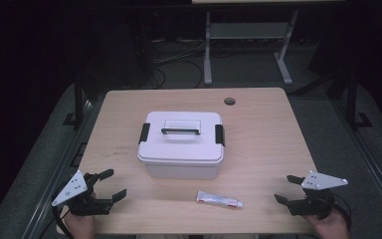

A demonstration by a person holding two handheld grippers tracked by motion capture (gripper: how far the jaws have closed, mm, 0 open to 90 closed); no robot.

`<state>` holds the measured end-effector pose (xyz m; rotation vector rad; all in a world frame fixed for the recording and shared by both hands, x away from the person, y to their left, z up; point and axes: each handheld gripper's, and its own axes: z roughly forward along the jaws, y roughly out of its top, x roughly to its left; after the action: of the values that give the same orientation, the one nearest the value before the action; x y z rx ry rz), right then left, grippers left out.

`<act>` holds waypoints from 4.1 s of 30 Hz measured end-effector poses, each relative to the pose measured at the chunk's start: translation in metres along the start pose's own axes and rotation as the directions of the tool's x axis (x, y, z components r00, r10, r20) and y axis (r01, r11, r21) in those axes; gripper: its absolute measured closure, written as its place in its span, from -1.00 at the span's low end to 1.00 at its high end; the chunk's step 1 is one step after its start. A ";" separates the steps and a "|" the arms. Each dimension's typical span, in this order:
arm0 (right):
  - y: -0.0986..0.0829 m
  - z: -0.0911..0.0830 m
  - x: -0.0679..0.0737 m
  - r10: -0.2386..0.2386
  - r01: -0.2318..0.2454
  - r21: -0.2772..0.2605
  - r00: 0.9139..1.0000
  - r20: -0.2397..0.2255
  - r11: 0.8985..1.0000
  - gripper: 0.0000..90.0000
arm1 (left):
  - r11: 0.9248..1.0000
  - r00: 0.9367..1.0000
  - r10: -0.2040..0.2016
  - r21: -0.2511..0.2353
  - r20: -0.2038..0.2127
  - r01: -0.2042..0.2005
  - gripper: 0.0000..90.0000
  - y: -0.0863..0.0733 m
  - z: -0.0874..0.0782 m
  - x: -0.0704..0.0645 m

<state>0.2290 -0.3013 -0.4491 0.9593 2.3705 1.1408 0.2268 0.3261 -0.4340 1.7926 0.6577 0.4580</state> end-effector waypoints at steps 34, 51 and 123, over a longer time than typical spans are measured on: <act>0.080 -0.009 0.000 -0.142 0.150 0.066 0.984 -0.108 0.986 -0.55 | 0.999 1.000 -0.025 -0.034 0.003 0.025 -0.65 -0.004 -0.009 0.002; 0.125 -0.006 0.002 -0.227 0.244 0.102 0.962 -0.148 0.964 -0.56 | 0.998 0.999 -0.031 -0.046 0.004 0.032 -0.65 -0.004 -0.012 0.003; 0.266 0.062 0.024 -0.353 0.419 0.138 0.870 -0.343 0.898 -0.54 | 0.997 1.000 -0.027 -0.073 0.008 0.027 -0.65 -0.005 -0.015 0.004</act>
<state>0.3595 -0.1301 -0.2794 0.3357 2.8099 0.9504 0.2196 0.3410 -0.4336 1.7136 0.6515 0.4517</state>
